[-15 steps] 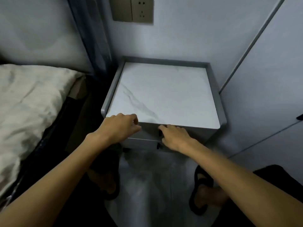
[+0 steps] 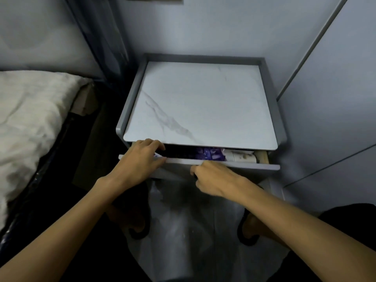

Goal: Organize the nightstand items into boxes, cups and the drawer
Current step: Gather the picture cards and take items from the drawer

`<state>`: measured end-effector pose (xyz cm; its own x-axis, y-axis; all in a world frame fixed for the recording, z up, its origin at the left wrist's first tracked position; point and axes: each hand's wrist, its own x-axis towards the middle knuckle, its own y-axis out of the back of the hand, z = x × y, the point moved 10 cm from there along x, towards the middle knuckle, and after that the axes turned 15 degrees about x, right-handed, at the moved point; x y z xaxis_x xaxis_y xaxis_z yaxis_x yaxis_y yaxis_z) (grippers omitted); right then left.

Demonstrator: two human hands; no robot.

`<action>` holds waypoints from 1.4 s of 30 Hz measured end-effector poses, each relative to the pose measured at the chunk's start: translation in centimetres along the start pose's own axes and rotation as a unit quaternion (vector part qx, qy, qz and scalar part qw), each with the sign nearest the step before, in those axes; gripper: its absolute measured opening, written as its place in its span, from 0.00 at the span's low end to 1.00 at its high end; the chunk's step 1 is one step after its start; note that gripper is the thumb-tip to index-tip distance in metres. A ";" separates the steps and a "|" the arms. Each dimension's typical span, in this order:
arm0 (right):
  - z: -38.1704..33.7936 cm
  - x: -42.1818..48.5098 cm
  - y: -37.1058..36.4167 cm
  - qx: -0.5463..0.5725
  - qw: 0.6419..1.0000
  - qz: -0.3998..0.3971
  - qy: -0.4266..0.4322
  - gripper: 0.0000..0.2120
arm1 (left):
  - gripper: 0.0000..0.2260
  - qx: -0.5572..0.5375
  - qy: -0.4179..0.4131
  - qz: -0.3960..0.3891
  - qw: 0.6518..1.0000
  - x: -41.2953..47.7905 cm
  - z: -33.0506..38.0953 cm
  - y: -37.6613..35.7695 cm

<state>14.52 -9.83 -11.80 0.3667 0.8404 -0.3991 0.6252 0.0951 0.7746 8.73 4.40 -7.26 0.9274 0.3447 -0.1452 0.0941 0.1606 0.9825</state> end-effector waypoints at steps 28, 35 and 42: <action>2.2 -4.4 -7.9 0.233 0.956 -0.171 -0.050 0.14 | 0.26 0.145 -0.136 -0.194 0.961 -4.8 3.0 -9.2; 4.7 -0.2 -4.6 0.036 0.993 0.084 -0.081 0.42 | 0.37 0.243 -0.184 -0.214 0.928 -3.9 4.1 -11.0; 5.1 1.6 -5.9 -0.053 0.986 0.103 -0.117 0.48 | 0.30 0.298 -0.180 -0.143 0.927 -2.3 4.3 -11.3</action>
<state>14.98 -11.77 -19.48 0.6346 0.7030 -0.3210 0.4507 0.0009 0.8927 7.07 -2.20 -17.53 0.8839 0.0187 -0.4673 0.4390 -0.3775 0.8153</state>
